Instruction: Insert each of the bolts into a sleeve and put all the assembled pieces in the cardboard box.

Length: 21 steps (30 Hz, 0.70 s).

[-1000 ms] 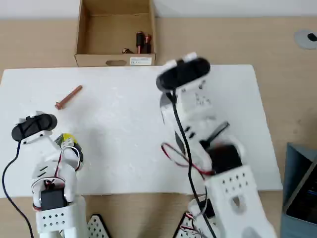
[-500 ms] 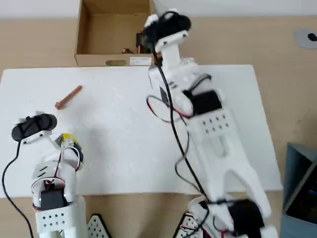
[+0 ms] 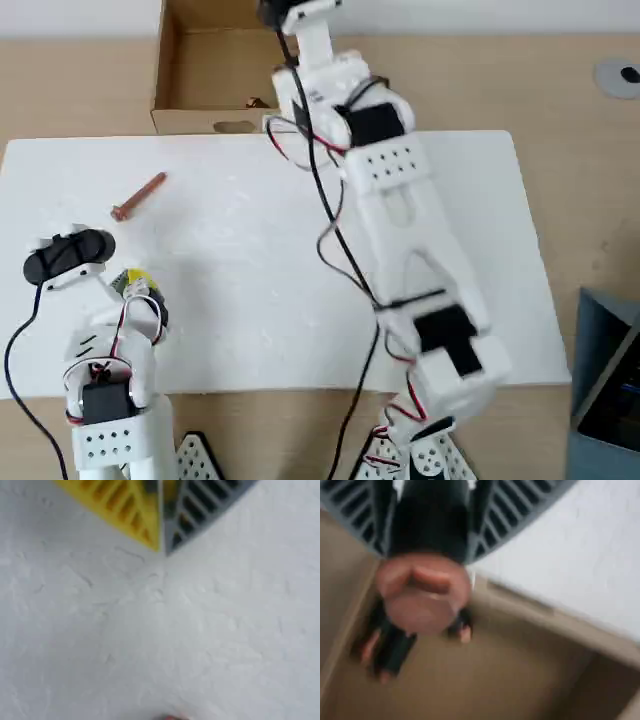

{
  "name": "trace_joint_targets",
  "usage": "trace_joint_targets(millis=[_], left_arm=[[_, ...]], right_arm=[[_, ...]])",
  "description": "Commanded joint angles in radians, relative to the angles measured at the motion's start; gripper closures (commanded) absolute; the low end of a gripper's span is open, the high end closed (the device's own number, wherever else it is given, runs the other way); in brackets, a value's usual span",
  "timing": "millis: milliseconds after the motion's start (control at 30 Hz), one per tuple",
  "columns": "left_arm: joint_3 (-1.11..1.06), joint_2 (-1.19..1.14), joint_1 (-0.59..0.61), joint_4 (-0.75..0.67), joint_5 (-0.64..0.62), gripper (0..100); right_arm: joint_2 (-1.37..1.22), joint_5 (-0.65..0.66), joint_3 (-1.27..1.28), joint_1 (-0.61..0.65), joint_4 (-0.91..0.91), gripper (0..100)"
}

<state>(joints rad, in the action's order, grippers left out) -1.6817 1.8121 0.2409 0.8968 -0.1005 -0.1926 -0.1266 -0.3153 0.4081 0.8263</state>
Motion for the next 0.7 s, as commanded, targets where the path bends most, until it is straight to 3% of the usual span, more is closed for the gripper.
trace_joint_targets(millis=[0, 233, 667], left_arm=[[-0.011, 0.002, 0.002, 0.002, -0.005, 100], [-0.011, 0.002, 0.002, 0.002, -0.005, 100], [-0.011, 0.002, 0.002, 0.002, -0.005, 100]], right_arm=[[-0.105, 0.005, -0.205, 0.007, -0.094, 98.8], [-0.407, 0.068, -0.466, 0.008, -0.184, 98.8], [-0.826, 0.101, -0.898, 0.012, -0.187, 98.6]])
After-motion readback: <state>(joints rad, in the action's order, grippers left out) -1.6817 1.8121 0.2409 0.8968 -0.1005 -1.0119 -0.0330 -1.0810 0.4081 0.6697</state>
